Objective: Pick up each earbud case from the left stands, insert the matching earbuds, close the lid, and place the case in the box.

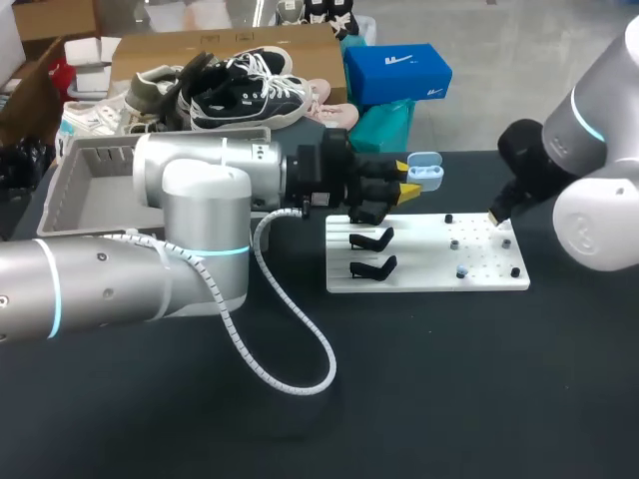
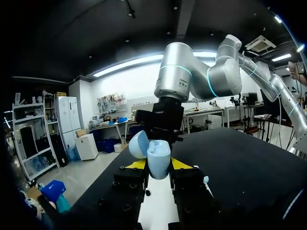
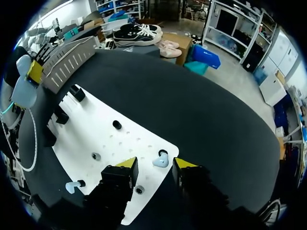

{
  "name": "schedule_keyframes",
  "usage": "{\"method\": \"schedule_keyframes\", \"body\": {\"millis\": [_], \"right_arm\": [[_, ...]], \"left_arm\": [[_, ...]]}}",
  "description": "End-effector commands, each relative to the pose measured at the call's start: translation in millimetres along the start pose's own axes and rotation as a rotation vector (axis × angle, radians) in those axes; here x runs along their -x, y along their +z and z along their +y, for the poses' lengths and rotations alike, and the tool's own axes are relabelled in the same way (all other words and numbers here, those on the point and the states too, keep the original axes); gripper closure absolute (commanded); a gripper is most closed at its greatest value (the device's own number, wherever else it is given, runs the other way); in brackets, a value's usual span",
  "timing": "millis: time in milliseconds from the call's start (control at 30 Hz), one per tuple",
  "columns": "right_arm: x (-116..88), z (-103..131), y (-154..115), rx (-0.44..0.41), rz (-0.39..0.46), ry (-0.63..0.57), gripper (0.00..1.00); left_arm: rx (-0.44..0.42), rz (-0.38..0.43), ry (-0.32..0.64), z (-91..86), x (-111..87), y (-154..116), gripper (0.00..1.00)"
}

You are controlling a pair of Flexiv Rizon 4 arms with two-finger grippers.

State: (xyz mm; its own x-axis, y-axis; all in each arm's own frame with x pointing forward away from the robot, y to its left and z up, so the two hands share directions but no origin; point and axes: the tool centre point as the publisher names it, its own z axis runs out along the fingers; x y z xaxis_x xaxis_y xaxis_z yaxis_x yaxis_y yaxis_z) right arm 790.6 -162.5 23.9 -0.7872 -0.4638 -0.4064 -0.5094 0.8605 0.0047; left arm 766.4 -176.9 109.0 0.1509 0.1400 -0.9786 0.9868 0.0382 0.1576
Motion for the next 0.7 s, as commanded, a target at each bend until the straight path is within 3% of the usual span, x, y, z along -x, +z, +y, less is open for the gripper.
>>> {"method": "schedule_keyframes", "body": {"millis": [33,700], "right_arm": [[1.9,-1.9,5.3,-0.002,0.002,0.011,0.59],[1.1,0.1,7.2,-0.030,0.020,0.049,0.61]], "left_arm": [[0.000,-0.003,0.001,0.1,-0.6,-0.3,1.00],[0.000,-0.003,0.001,0.1,-0.6,-0.3,1.00]]}}
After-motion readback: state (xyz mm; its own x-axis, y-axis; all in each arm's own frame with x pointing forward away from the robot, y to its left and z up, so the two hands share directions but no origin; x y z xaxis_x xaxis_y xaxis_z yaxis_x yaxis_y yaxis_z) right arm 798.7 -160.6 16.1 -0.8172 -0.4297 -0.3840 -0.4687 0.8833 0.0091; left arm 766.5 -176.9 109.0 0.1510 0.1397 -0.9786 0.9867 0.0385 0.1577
